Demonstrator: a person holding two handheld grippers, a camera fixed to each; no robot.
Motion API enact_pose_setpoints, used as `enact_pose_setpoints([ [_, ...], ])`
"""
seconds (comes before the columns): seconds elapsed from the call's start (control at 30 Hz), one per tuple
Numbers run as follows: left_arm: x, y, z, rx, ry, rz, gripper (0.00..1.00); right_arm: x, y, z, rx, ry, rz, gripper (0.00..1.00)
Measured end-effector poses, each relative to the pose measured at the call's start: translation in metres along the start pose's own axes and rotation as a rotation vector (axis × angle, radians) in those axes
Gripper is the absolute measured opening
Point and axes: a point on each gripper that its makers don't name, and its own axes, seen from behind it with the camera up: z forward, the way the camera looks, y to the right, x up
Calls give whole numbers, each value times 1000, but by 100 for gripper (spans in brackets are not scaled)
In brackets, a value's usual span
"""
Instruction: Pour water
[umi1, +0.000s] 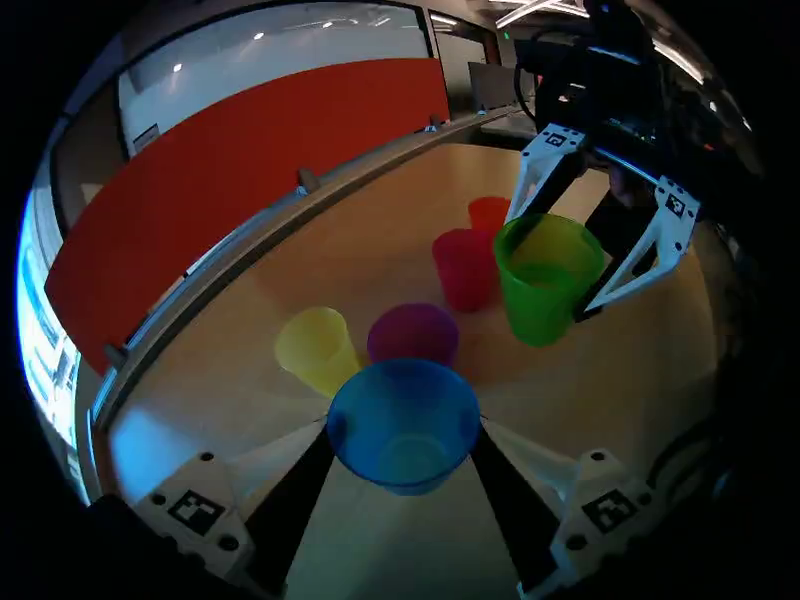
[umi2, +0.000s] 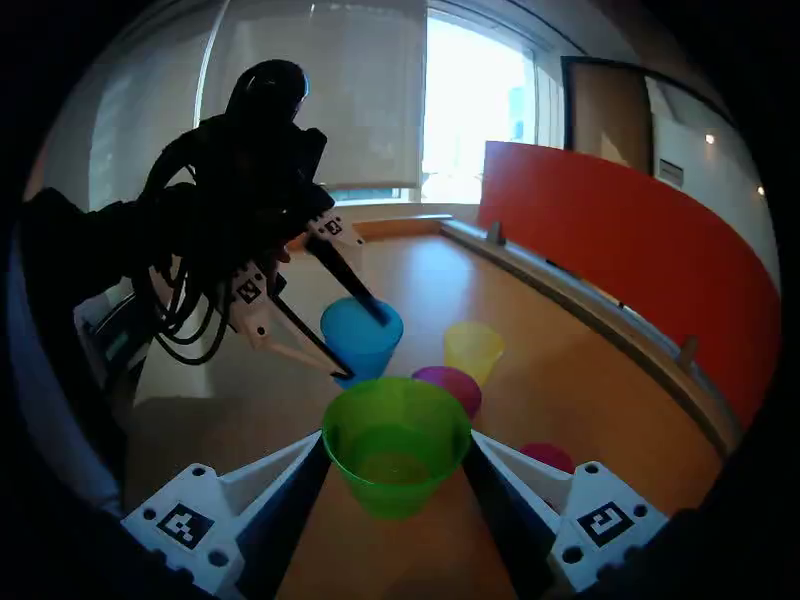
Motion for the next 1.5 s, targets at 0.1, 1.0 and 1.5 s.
enact_pose_setpoints([
  [0.1,-8,1,5,-12,-24,-10,88,-6,0,5,5,-18,5,91],
  [1.0,-34,1,32,-29,-50,-51,89,-47,5,34,2,-111,5,91],
  [1.5,-44,3,36,-28,-52,-62,88,-61,4,42,-6,-131,-9,91],
])
